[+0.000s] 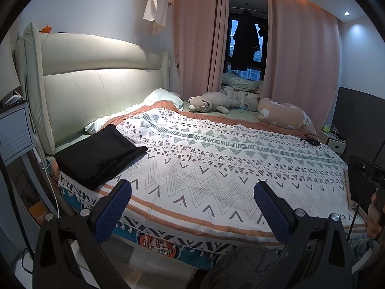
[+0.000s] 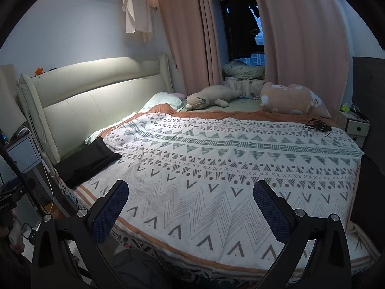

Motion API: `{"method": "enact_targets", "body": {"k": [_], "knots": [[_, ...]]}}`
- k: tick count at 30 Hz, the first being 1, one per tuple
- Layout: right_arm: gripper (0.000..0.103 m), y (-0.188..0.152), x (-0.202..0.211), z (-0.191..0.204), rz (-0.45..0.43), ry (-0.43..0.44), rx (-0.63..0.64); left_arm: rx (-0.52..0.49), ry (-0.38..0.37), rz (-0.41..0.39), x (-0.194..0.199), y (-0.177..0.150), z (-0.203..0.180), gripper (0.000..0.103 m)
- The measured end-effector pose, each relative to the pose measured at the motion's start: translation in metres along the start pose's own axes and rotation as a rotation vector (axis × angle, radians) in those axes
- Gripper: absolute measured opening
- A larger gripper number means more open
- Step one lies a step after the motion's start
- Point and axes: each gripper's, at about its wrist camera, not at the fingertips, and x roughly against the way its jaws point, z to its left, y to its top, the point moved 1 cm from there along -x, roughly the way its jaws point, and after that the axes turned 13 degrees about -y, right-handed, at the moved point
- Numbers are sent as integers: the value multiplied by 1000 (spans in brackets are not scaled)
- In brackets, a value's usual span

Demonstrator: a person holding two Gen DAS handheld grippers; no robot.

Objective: Fold large clothes

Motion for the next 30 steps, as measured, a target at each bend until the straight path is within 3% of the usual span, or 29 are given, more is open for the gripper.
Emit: {"method": "enact_targets", "body": {"k": [11,18,30], "knots": [[103,-63,35,-15,20,-34,-26,-23,-27,-13,20,-51,-24,103],[103,-67,46,-15,28,-32,-33,21,-43,-2,29,-64,-22,103],[103,-68,57,-12,31,-32,-46,2,-40,-17,41,-62,-24,103]]}}
